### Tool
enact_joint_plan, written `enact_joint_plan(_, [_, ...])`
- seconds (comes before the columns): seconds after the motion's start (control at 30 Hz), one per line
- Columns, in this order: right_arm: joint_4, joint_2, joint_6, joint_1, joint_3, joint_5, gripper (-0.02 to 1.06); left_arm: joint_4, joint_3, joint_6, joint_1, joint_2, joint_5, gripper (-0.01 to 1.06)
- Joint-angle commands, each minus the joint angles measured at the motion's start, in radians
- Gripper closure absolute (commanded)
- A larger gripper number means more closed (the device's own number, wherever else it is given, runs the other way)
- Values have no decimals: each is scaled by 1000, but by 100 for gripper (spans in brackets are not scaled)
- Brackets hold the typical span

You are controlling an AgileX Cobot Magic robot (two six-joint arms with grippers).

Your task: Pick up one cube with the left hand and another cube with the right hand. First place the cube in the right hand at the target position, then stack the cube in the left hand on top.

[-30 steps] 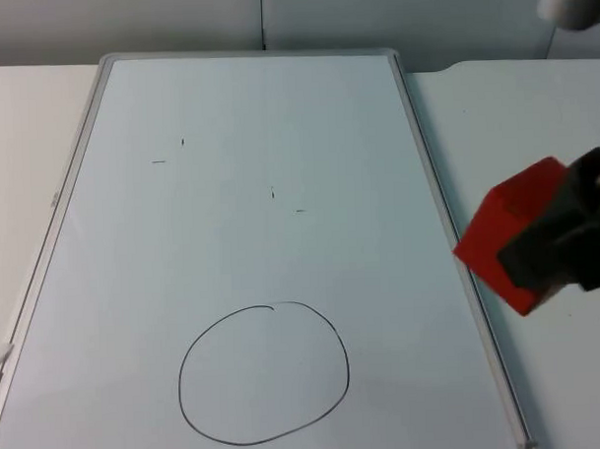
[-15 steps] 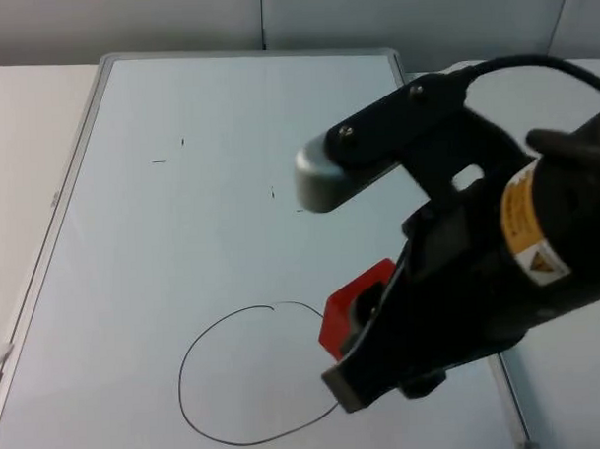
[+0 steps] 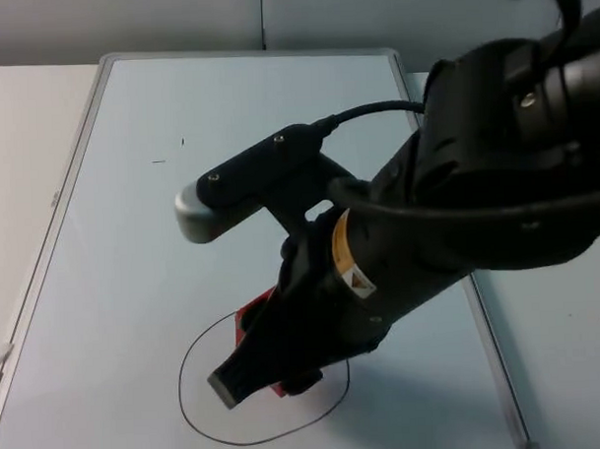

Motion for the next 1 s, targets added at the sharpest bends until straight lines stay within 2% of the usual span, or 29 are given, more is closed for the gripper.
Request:
enact_joint_plan(0.0, [-3,21,8,4,-19,-17,105,-1,-1,-7,-8,-7,-10,89])
enact_joint_plan(0.43, [-15,90,15,2,-62,-25,105,-3,-1,-7,-8,-7,-10,89])
enact_joint_plan(0.63, [-12,99,15,2,-64,19,105,-7,-1,-7,-8,-7,-10,89])
enact_joint_plan(0.97, [-14,99,15,2,-64,19,105,-7,-1,-7,-8,-7,-8,89])
